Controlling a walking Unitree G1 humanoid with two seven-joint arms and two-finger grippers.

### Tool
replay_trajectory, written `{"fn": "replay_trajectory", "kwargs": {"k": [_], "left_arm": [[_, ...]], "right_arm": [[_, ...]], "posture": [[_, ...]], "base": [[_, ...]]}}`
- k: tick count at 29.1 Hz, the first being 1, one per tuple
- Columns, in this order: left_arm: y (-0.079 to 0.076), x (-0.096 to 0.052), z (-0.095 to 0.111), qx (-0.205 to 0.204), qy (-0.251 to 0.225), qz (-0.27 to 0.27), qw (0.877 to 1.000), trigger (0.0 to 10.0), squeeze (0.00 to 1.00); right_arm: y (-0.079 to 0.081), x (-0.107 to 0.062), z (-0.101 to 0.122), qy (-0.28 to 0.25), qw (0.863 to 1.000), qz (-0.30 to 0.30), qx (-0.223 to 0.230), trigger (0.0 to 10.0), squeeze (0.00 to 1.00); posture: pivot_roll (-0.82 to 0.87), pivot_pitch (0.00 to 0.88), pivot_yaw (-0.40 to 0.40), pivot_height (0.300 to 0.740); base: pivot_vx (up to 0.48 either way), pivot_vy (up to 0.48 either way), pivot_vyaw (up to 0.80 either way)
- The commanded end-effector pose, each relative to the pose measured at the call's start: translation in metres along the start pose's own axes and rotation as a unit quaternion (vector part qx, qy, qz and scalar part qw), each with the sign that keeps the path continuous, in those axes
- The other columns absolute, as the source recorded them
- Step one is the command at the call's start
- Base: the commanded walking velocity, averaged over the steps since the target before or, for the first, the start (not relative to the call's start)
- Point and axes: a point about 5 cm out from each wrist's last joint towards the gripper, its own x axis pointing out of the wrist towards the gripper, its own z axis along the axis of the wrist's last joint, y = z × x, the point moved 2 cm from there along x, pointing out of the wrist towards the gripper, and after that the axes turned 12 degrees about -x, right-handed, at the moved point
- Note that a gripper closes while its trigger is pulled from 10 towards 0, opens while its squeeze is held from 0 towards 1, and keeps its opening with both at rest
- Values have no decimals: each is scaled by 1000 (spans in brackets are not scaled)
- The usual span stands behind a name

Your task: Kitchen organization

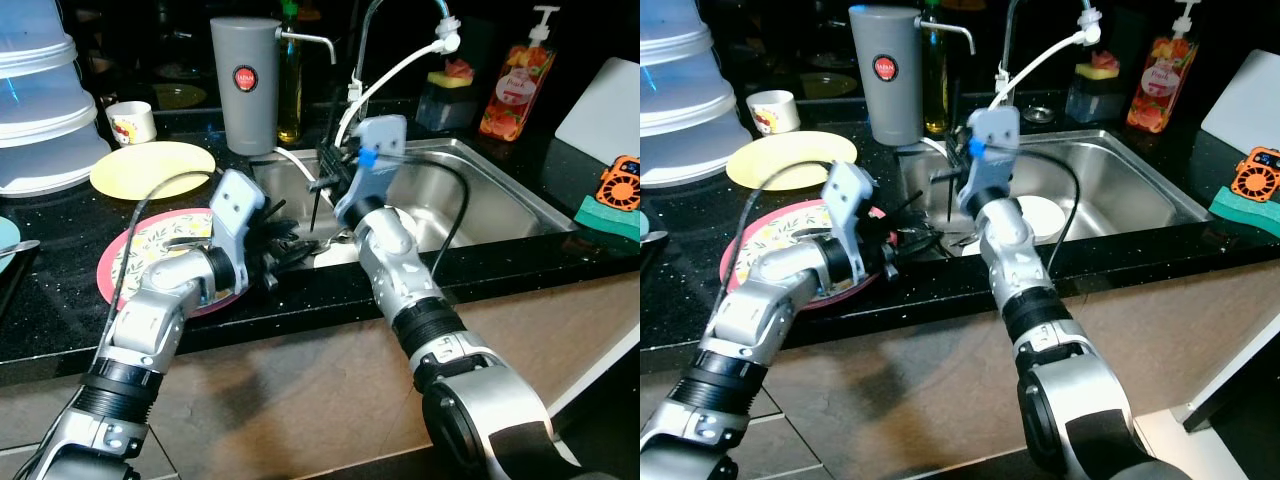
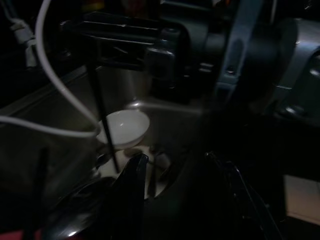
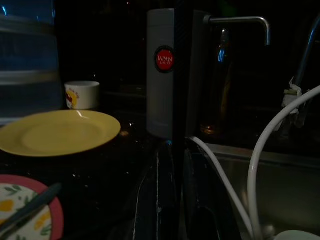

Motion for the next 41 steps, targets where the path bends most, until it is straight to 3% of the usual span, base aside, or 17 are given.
{"fn": "replay_trajectory", "kwargs": {"k": [1, 3, 4, 7, 8, 15, 19, 21, 22, 25, 27, 30, 33, 34, 37, 39, 41], "left_arm": [[8, -4, -3, 11, 15, 15, 1000, 10000, 0], [9, -4, -2, 13, 16, 18, 1000, 10000, 0], [12, -5, 1, 16, 11, 23, 1000, 10000, 0], [14, -6, 6, 18, 0, 30, 999, 10000, 0], [14, -6, 9, 17, -8, 33, 999, 10000, 0], [17, -10, 27, -12, -72, 52, 996, 10000, 0], [15, -15, 39, -27, -112, 47, 992, 10000, 0], [-8, -22, 55, -92, -171, -32, 981, 10000, 0], [-8, -22, 55, -92, -171, -32, 981, 10000, 0], [-42, -31, 51, -145, -177, -137, 964, 10000, 0], [-50, -34, 44, -149, -163, -155, 963, 10000, 0], [-51, -44, 32, -158, -160, -152, 962, 10000, 0], [-58, -54, 15, -163, -114, -166, 966, 10000, 0], [-58, -54, 15, -163, -114, -166, 966, 10000, 0], [-64, -59, 2, -163, -72, -176, 968, 10000, 0], [-67, -62, 1, -169, -65, -182, 967, 10000, 0], [-73, -67, 2, -194, -65, -198, 959, 10000, 0]], "right_arm": [[-2, -3, -4, 3, 1000, -5, -20, 9255, 0], [-4, -3, -5, 4, 1000, -8, -24, 10000, 0], [-7, -3, -6, 7, 999, -14, -44, 10000, 1000], [-14, -3, -5, 7, 998, -31, -52, 10000, 1000], [-17, -3, -3, 4, 998, -40, -57, 10000, 0], [-27, -2, -1, 3, 997, -61, -52, 10000, 0], [-33, 0, 4, -7, 998, -65, -15, 10000, 0], [-44, 2, 13, -29, 991, -69, 109, 10000, 0], [-44, 2, 13, -29, 991, -69, 109, 10000, 0], [-46, 0, 25, -63, 972, -34, 223, 10000, 0], [-45, -3, 31, -78, 963, -14, 258, 10000, 0], [-41, -21, 39, -105, 954, 44, 277, 10000, 0], [-26, -50, 38, -107, 934, 137, 312, 10000, 0], [-26, -50, 38, -107, 934, 137, 312, 10000, 0], [-15, -70, 32, -86, 913, 205, 343, 10000, 0], [-10, -80, 26, -64, 908, 232, 344, 10000, 0], [0, -100, 18, -25, 887, 297, 354, 10000, 0]], "posture": [[73, 112, -17, 740], [72, 109, -16, 740], [70, 103, -13, 740], [68, 94, -13, 740], [68, 94, -13, 740], [58, 61, -13, 740], [57, 50, -20, 740], [55, 43, -32, 740], [55, 43, -32, 740], [44, 40, -36, 740], [40, 37, -36, 740], [33, 40, -36, 740], [29, 40, -40, 740], [29, 40, -40, 740], [29, 43, -44, 740], [29, 40, -48, 740], [29, 40, -48, 740]], "base": [[0, 0, 0], [0, 0, 0], [0, 0, 0], [0, 0, 0], [0, 0, 0], [0, 0, 0], [0, 0, 0], [0, 0, 0], [0, 0, 0], [0, 0, 0], [0, 0, 0], [0, 0, 0], [0, 0, 0], [0, 0, 0], [0, 0, 0], [0, 0, 0], [0, 0, 0]]}}
